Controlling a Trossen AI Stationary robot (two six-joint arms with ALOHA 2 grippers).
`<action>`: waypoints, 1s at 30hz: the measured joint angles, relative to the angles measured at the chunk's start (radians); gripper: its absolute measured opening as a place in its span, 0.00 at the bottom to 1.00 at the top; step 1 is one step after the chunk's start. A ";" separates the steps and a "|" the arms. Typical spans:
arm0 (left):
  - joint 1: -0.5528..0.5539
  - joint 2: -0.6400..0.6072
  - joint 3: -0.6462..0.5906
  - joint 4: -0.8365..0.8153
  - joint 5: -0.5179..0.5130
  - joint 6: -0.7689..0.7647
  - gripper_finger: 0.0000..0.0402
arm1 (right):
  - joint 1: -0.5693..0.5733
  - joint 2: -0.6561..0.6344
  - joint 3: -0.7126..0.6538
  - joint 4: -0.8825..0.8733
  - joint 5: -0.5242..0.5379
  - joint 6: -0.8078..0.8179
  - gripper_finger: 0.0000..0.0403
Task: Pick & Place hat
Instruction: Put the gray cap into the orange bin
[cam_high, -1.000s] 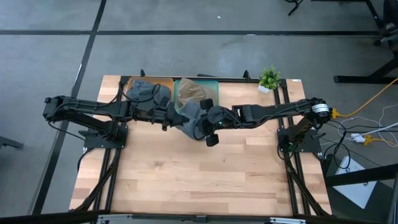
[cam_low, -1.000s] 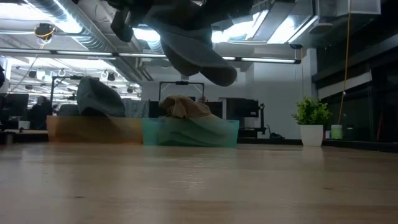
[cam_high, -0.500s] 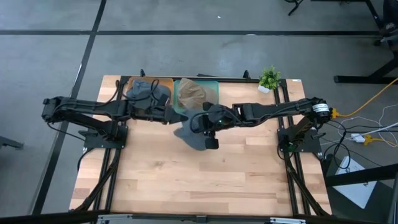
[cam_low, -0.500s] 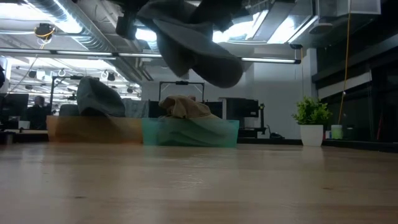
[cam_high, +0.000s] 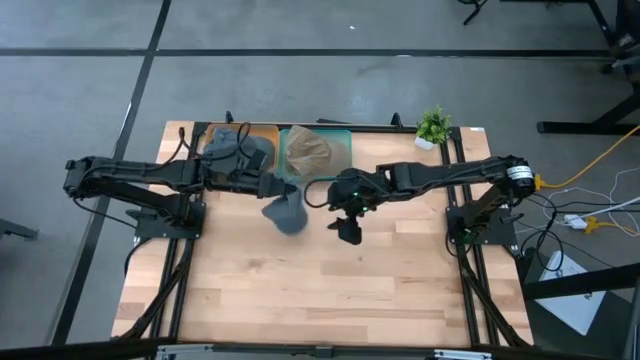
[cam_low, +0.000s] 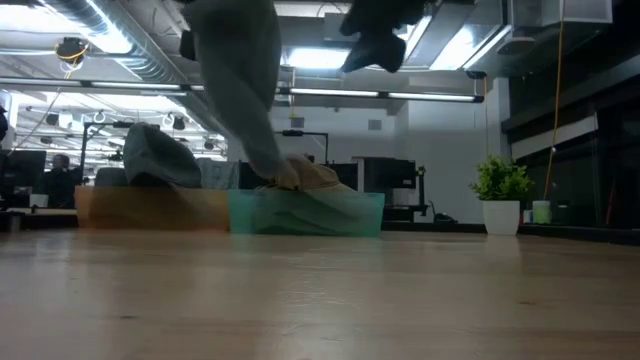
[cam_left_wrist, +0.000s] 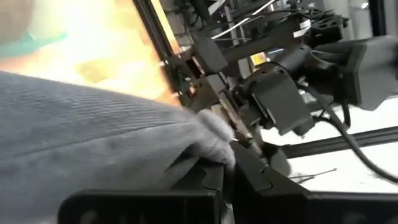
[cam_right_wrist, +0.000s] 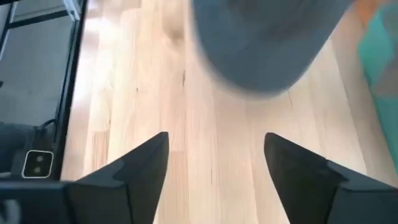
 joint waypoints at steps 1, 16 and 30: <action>0.001 -0.008 0.000 -0.007 -0.008 0.023 0.01 | 0.000 -0.011 0.000 -0.021 0.002 0.018 0.66; 0.001 -0.244 0.000 -0.017 -0.159 0.457 0.01 | 0.004 -0.173 0.000 -0.183 0.177 0.060 0.61; 0.157 -0.470 0.002 -0.285 -0.223 0.727 0.02 | 0.000 -0.179 0.000 -0.187 0.316 0.053 0.57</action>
